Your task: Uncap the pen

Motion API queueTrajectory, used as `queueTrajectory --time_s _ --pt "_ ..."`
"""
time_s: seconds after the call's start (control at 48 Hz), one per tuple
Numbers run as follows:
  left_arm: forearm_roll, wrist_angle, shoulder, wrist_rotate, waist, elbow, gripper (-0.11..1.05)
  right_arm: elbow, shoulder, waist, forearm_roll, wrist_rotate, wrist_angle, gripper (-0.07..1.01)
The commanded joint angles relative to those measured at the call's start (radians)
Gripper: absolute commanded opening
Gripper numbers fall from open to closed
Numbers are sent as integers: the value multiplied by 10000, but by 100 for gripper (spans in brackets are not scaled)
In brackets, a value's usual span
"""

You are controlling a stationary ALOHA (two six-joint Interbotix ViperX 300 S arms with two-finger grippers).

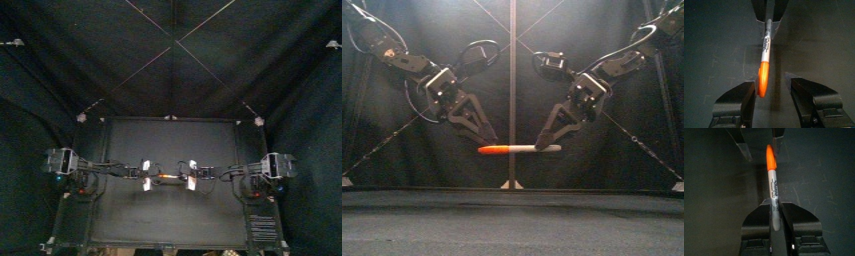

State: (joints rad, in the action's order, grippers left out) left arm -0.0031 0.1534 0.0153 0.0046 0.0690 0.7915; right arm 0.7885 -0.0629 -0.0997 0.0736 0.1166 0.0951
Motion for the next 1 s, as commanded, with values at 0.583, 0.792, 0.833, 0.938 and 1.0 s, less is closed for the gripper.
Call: queueTrajectory --time_s 0.583,0.792,0.833,0.938,1.0 --pt "230 -966 123 -15 291 -353 39 460 -353 -46 -107 61 353 44" --pt "261 -997 828 -15 445 368 39 1503 -675 -261 -506 61 1350 44" --pt "261 -997 997 -15 476 537 39 1611 -721 -291 -537 61 1457 44" --pt "261 -997 1319 -15 522 890 39 1795 -844 -383 -552 61 1611 44" --pt "261 -966 1503 -15 537 1028 39 1841 -905 -399 -552 46 1687 44"
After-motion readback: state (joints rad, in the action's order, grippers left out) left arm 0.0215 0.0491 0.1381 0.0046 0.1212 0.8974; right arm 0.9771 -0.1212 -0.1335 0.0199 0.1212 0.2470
